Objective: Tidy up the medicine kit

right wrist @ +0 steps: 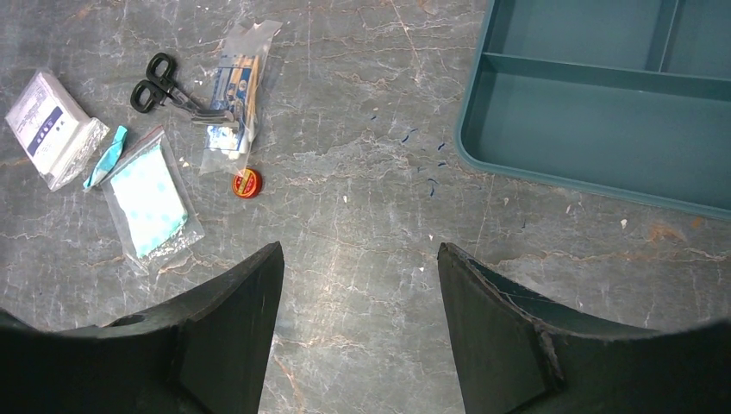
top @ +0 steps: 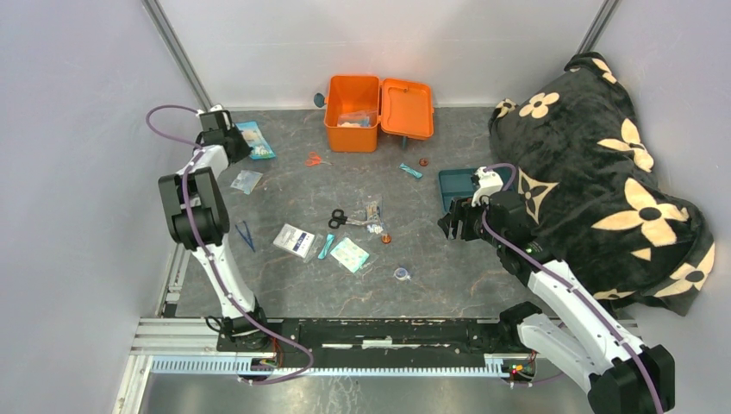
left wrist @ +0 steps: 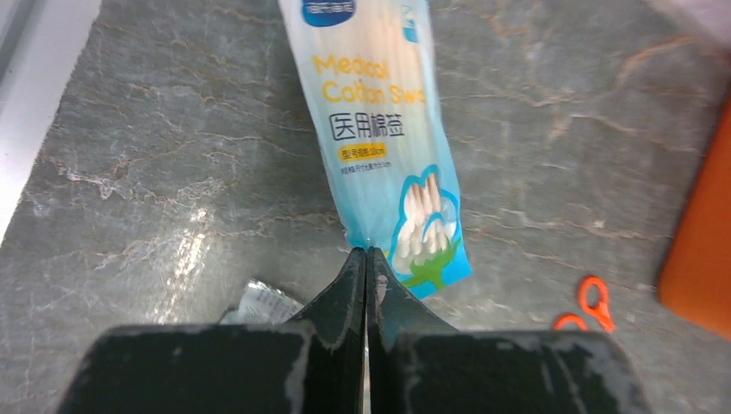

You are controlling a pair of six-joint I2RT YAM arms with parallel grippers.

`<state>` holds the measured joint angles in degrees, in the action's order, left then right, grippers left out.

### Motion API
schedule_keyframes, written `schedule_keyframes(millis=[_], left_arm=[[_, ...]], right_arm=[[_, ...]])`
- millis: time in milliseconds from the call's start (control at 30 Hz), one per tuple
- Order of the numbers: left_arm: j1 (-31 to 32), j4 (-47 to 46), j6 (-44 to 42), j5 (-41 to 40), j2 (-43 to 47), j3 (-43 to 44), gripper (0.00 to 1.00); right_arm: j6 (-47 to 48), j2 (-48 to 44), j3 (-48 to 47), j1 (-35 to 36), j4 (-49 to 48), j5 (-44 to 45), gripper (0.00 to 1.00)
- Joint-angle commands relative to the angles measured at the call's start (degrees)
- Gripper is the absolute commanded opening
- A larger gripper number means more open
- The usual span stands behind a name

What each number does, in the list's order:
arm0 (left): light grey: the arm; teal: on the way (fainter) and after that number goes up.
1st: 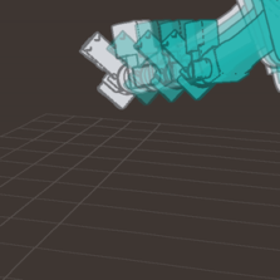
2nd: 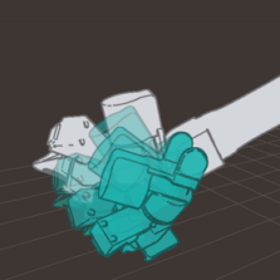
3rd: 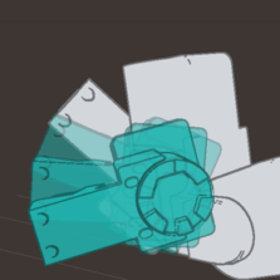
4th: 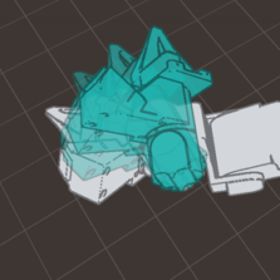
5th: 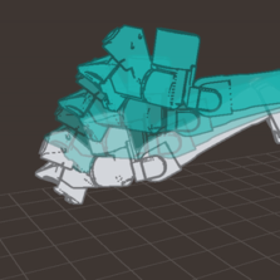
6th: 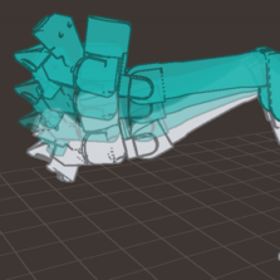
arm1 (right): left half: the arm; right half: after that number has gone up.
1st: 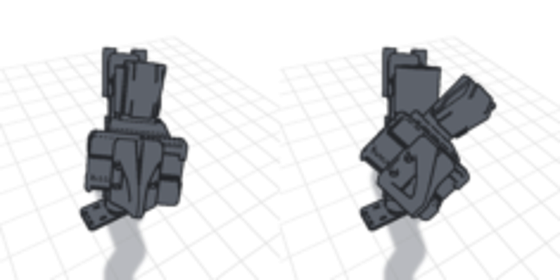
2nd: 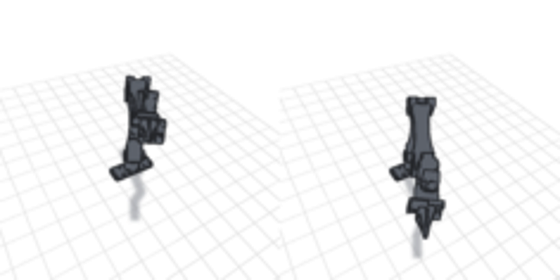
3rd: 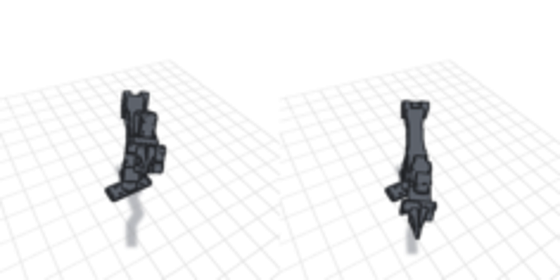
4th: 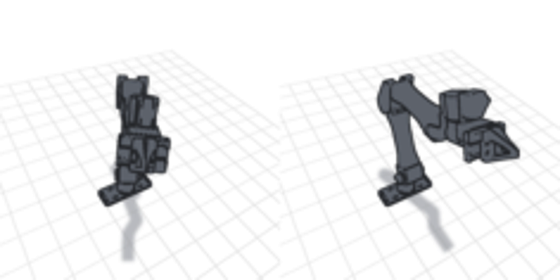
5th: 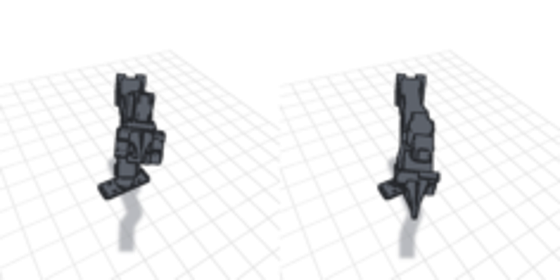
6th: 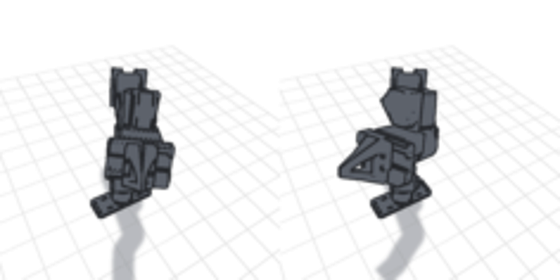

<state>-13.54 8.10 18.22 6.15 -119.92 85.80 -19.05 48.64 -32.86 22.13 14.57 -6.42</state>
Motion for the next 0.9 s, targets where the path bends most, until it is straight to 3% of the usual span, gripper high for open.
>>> schedule_keyframes(millis=[0, 300, 467, 867], left_arm=[[-0.26, -3.19, 3.56, 2.95, 9.07, -1.46, 0.02], [0.16, -9.11, 9.39, 12.19, 16.71, -4.84, 0.02], [5.46, -9.26, 6.53, 15.16, 18.17, -2.75, 0.02], [17.51, -7.69, 2.18, 20.66, 10.44, 9.38, 0.02]], right_arm=[[0.4, -1.49, -0.91, 0.26, -1.1, 0.31, 0.73], [0.23, -2.03, -0.62, 0.2, -1.12, 0.17, 0.72], [-0.02, -1.99, -0.45, 0.17, -1.55, 0.04, 0.73], [-0.01, -2.02, -0.27, 0.22, -1.12, 0.54, 0.73]])
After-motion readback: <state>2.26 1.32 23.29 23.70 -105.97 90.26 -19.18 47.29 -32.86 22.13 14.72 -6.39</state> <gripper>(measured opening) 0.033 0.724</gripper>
